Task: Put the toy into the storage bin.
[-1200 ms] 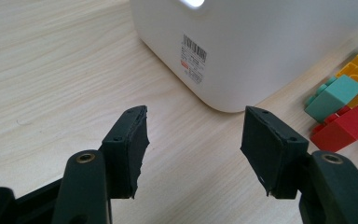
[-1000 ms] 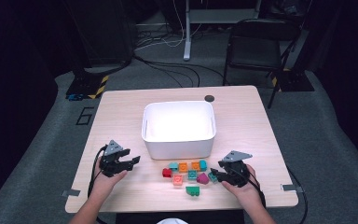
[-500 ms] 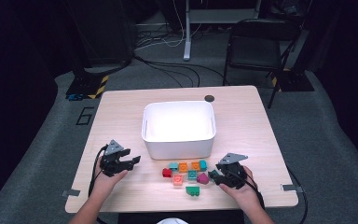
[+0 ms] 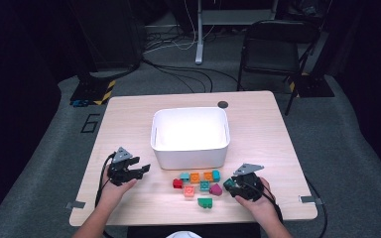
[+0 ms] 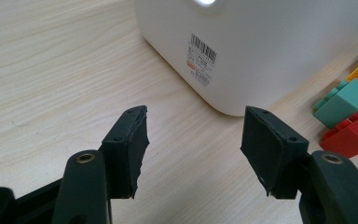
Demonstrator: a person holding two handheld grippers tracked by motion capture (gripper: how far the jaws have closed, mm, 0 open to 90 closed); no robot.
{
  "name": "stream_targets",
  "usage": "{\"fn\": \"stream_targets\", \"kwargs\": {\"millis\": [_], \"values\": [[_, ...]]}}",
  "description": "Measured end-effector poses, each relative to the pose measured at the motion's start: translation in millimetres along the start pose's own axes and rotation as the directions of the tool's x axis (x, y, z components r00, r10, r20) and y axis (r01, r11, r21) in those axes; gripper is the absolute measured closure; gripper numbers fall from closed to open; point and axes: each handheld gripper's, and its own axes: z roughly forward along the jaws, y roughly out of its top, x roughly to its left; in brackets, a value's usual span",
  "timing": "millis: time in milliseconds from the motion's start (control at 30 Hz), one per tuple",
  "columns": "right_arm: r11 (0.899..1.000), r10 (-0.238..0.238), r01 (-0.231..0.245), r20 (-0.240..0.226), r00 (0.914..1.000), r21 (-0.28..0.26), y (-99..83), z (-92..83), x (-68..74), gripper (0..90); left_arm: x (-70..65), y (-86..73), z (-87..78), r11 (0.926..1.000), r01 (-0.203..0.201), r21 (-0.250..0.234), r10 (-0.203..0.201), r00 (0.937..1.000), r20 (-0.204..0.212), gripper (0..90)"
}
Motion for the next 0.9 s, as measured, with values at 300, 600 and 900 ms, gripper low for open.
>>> {"fn": "stream_targets", "kwargs": {"millis": [300,600,900], "values": [[1.000,-0.003,0.003,0.010,0.9999,0.019,-0.9,0.9,-1.5,57.7,1.6,0.6,0.2,0.9999,0.011,-0.008,-0.011,0.9999,0.006,40.6],[1.000,0.005,-0.005,-0.007,1.0000,0.006,3.6,-11.2,-2.5,57.9,1.9,1.5,1.4,0.9997,0.023,-0.010,-0.022,0.9997,0.008,40.6],[1.000,0.009,-0.010,-0.008,0.9999,-0.020,18.0,-25.1,-7.0,58.0,0.5,-0.6,-0.2,0.9999,0.017,-0.003,-0.017,0.9998,0.012,40.9]]}}
